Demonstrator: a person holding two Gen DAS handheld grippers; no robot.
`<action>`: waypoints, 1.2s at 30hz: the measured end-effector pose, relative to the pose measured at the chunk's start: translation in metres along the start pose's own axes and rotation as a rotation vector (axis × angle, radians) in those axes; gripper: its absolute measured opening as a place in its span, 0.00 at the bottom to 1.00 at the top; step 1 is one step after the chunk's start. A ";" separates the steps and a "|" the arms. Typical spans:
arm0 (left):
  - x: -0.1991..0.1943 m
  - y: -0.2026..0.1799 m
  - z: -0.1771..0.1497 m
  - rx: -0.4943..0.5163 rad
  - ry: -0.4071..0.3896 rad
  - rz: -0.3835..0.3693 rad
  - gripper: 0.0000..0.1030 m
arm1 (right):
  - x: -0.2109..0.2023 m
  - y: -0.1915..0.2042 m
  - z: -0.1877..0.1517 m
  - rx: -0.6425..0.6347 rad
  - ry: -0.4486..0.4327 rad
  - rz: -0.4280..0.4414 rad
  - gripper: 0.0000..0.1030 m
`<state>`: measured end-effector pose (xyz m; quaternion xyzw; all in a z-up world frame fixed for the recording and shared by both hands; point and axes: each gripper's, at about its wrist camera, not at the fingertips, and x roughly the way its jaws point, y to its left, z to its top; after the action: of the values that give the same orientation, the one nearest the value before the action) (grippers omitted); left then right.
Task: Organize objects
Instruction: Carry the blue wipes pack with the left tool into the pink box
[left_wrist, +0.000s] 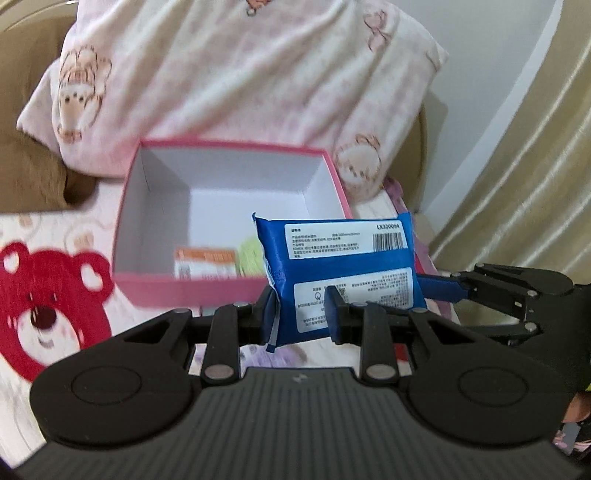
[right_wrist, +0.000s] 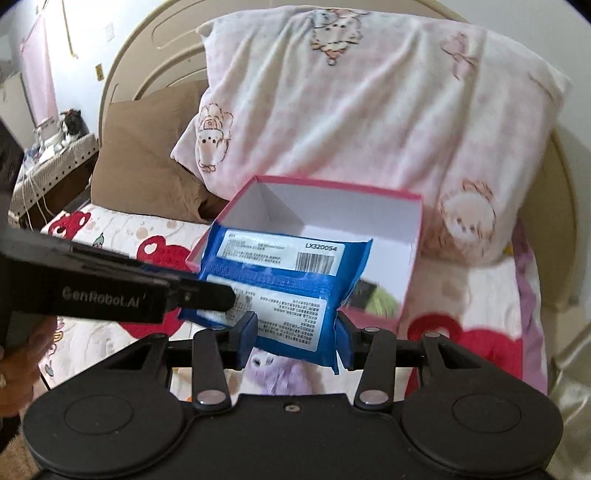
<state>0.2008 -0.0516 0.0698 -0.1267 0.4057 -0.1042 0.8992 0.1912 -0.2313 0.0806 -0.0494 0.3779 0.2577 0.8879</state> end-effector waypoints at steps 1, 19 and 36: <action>0.004 0.005 0.009 -0.006 -0.001 0.004 0.26 | 0.005 -0.001 0.007 -0.007 0.008 -0.002 0.49; 0.134 0.077 0.077 -0.164 -0.008 -0.041 0.25 | 0.144 -0.042 0.072 -0.095 0.186 -0.106 0.47; 0.225 0.095 0.085 -0.236 0.139 -0.036 0.26 | 0.230 -0.049 0.075 -0.152 0.373 -0.286 0.44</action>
<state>0.4190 -0.0148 -0.0641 -0.2313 0.4741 -0.0807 0.8457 0.3975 -0.1553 -0.0316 -0.2156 0.5039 0.1435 0.8240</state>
